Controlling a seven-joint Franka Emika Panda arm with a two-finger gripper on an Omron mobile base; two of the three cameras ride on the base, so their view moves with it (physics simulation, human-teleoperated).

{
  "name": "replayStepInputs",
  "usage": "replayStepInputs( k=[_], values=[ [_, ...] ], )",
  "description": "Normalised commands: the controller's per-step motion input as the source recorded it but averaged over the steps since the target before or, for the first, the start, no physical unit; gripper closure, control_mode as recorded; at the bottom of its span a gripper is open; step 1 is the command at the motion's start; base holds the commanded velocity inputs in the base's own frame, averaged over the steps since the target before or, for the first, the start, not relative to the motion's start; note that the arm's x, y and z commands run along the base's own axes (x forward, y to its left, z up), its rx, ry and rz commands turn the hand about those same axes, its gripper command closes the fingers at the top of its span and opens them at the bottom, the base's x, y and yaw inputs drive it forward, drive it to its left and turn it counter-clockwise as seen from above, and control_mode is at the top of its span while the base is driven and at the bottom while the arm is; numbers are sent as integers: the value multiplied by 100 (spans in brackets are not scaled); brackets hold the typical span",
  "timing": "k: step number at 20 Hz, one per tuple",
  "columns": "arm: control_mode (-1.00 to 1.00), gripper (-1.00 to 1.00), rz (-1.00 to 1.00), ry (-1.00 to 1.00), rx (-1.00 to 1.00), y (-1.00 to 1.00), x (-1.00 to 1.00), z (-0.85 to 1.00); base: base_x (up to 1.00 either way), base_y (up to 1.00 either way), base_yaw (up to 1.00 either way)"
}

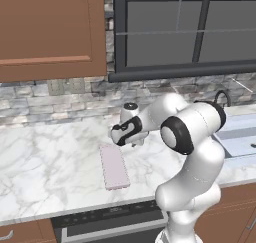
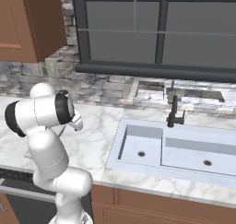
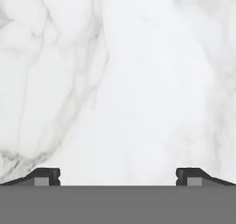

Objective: The ice cube tray has been filled with water. Take the tray and place it in the freezer to make ice. Close the freezer door after placing the tray.

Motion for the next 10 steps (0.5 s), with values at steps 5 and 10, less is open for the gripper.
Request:
replayStepInputs(
  k=[5, 10],
  values=[
    [-100, -100, 0, 0, 0, 20, 20, -24, 0, 0, 0],
    [-100, -100, 0, 0, 0, 22, 24, -22, 0, 0, 0]
  ],
)
